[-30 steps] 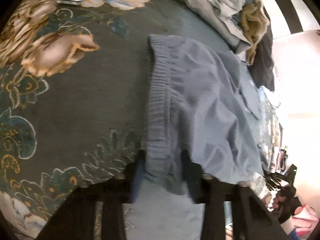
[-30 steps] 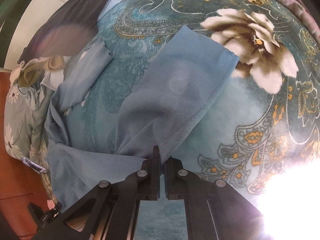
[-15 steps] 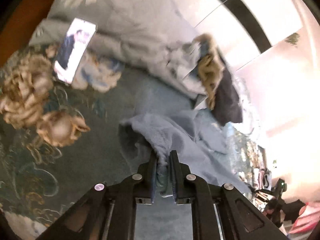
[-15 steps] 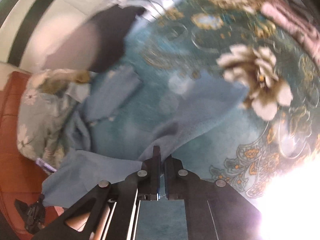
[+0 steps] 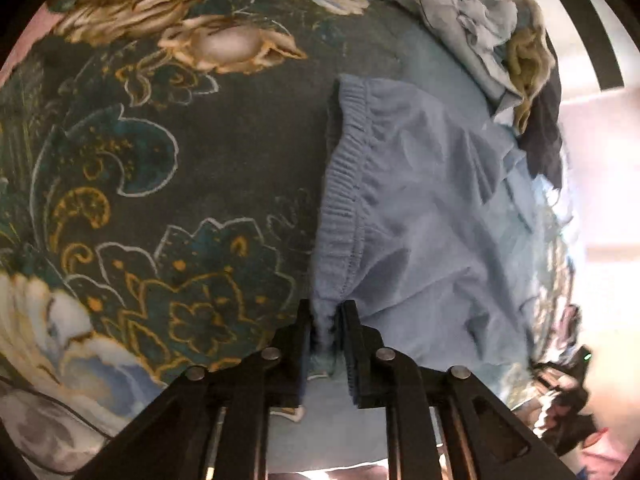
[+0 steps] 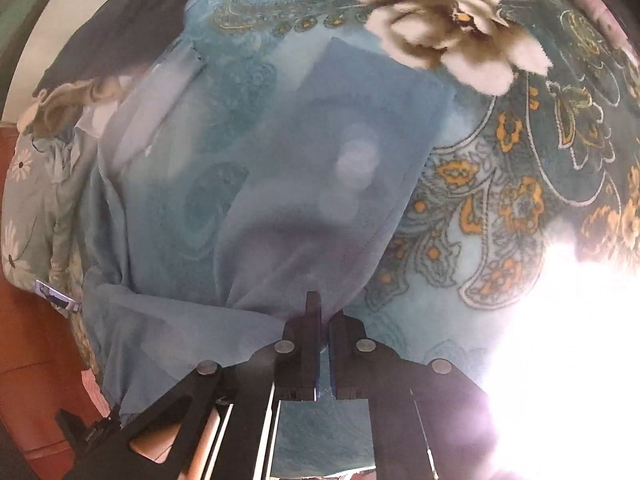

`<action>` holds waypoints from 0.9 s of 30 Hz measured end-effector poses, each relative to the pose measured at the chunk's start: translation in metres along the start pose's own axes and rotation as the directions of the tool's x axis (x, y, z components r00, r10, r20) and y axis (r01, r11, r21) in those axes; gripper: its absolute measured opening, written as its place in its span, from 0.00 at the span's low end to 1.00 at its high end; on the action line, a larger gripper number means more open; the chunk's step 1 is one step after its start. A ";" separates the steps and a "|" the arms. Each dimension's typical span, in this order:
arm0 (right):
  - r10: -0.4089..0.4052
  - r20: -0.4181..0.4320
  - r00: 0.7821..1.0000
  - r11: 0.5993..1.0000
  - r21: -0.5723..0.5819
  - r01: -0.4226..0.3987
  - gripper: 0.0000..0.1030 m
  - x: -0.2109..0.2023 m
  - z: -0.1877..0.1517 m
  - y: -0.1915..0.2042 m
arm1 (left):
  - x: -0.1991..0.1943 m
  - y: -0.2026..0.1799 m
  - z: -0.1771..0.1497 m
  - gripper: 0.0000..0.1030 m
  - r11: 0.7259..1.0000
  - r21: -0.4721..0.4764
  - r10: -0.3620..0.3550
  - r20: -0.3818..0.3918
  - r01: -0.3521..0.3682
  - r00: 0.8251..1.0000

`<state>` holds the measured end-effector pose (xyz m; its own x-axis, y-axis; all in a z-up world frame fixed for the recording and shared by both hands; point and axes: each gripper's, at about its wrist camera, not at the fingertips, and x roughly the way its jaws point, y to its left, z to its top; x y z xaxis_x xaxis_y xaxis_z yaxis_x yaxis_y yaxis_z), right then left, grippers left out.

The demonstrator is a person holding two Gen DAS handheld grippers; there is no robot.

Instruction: Fold clothes

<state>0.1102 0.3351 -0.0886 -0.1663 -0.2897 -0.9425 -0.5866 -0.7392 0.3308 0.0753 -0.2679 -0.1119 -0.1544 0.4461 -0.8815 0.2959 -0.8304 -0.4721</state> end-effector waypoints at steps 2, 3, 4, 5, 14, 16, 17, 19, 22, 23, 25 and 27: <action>0.008 -0.001 1.000 1.000 -0.003 -0.008 0.03 -0.002 0.002 0.002 | 0.000 -0.001 0.005 0.27 1.000 -0.008 -0.022 0.004 0.022 1.000; 0.008 -0.001 1.000 1.000 -0.003 -0.008 0.03 -0.002 0.003 0.003 | 0.000 -0.001 0.008 0.30 0.999 -0.008 -0.039 0.007 0.039 0.999; 0.009 0.000 1.000 1.000 -0.004 -0.009 0.03 -0.003 0.004 0.004 | 0.001 -0.002 0.009 0.38 0.998 -0.015 -0.057 0.001 0.057 0.998; 0.014 0.001 1.000 1.000 -0.007 -0.014 0.03 -0.003 0.004 0.005 | 0.002 -0.003 0.010 0.44 0.997 -0.022 -0.075 -0.007 0.075 0.997; 0.057 0.087 0.995 0.991 0.113 -0.067 0.30 -0.025 0.018 -0.034 | 0.003 -0.010 0.010 0.45 0.995 -0.042 -0.091 0.000 0.091 0.996; 0.064 0.112 0.992 0.984 0.157 -0.082 0.32 -0.029 0.023 -0.048 | 0.002 -0.009 0.013 0.33 0.995 -0.046 -0.088 0.001 0.088 0.996; 0.068 0.114 0.991 0.977 0.193 -0.090 0.32 -0.024 0.027 -0.056 | 0.000 -0.010 0.014 0.16 0.996 -0.046 -0.082 0.011 0.082 0.997; 0.085 0.121 0.989 0.957 0.267 -0.115 0.32 -0.011 0.037 -0.068 | -0.006 -0.012 0.017 0.07 0.997 -0.046 -0.067 0.034 0.068 0.997; 0.115 0.141 0.983 0.919 0.360 -0.159 0.32 0.005 0.051 -0.081 | -0.027 -0.018 0.024 0.06 0.997 -0.033 -0.072 0.104 0.075 0.992; 0.118 0.154 0.981 0.910 0.379 -0.169 0.32 0.008 0.054 -0.082 | -0.035 -0.020 0.027 0.06 0.996 -0.031 -0.082 0.127 0.086 0.989; 0.128 0.168 0.977 0.897 0.401 -0.186 0.29 0.011 0.059 -0.080 | -0.047 -0.022 0.031 0.06 0.994 -0.018 -0.103 0.149 0.107 0.983; 0.141 0.176 0.974 0.898 0.391 -0.200 0.04 0.010 0.062 -0.073 | -0.059 -0.024 0.034 0.06 0.992 -0.004 -0.125 0.168 0.127 0.978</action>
<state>0.1022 0.4242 -0.1247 -0.3841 -0.2795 -0.8800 -0.8036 -0.3682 0.4677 0.0451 -0.2854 -0.0486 -0.3465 0.4836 -0.8038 0.2776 -0.7656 -0.5803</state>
